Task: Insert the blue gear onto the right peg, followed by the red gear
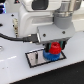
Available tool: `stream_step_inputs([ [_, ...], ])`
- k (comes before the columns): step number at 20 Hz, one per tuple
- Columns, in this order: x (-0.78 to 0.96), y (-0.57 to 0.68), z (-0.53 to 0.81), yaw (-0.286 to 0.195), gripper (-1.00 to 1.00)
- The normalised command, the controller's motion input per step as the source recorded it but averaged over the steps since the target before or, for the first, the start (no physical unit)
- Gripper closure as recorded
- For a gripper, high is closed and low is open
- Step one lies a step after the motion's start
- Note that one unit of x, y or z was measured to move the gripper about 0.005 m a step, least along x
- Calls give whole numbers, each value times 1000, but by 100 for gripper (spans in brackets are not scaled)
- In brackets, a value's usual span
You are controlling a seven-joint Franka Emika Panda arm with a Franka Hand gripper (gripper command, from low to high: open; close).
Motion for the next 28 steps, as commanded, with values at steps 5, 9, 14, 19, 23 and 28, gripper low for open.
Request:
stream_step_inputs([
  [5,10,2,304,0,100],
  [9,56,12,153,0,100],
  [14,119,-46,-11,0,100],
  [19,145,-43,-44,0,100],
  [23,125,-37,-111,0,100],
  [28,43,7,152,0,100],
])
